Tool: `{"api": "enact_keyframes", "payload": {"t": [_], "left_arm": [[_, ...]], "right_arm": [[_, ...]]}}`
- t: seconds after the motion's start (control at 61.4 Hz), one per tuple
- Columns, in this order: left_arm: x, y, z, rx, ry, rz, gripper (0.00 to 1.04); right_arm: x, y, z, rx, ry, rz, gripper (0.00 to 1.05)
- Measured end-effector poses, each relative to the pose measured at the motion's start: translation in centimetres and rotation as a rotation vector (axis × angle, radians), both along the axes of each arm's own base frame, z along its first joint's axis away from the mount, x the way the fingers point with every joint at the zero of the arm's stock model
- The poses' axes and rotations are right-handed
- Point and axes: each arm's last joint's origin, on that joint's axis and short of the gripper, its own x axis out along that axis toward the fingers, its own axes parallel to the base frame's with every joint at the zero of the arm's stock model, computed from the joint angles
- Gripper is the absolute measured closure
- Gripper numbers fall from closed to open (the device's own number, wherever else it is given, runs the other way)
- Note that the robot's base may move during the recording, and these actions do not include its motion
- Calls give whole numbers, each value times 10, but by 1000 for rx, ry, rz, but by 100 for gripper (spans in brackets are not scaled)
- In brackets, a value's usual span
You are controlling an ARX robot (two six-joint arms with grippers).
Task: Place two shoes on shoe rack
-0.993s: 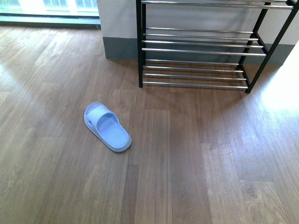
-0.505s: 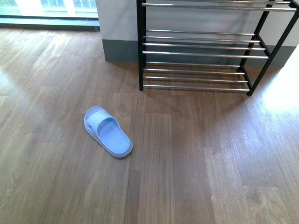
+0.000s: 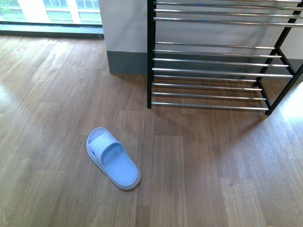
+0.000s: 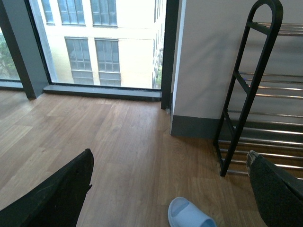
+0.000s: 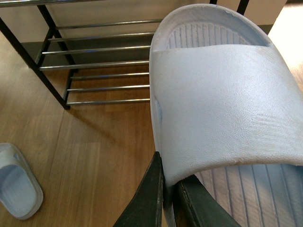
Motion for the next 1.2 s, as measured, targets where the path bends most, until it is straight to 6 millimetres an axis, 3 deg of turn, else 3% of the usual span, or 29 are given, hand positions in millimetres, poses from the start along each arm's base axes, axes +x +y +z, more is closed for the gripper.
{"api": "enact_keyframes", "payload": {"t": [0.456, 0.553, 0.586, 0.651, 0.798, 0.928, 1.042, 1.09, 1.204], "left_arm": [[0, 0, 0, 0, 0, 0, 9], [3, 0, -4, -96, 194, 199, 9], [8, 3, -7, -139, 267, 303, 9], [19, 4, -15, -204, 342, 346, 9], [51, 3, -30, -228, 438, 332, 9], [92, 1, -48, -247, 494, 304, 9], [123, -4, -79, -243, 595, 278, 9], [136, -10, -101, -228, 663, 258, 9], [153, -20, -142, -195, 784, 234, 9]], "right_arm": [[0, 0, 0, 0, -1, 0, 103], [0, 0, 0, 0, -1, 0, 103], [0, 0, 0, 0, -1, -1, 103], [0, 0, 0, 0, -1, 0, 103], [0, 0, 0, 0, -1, 0, 103], [0, 0, 0, 0, -1, 0, 103], [0, 0, 0, 0, -1, 0, 103], [0, 0, 0, 0, -1, 0, 103], [0, 0, 0, 0, -1, 0, 103]]}}
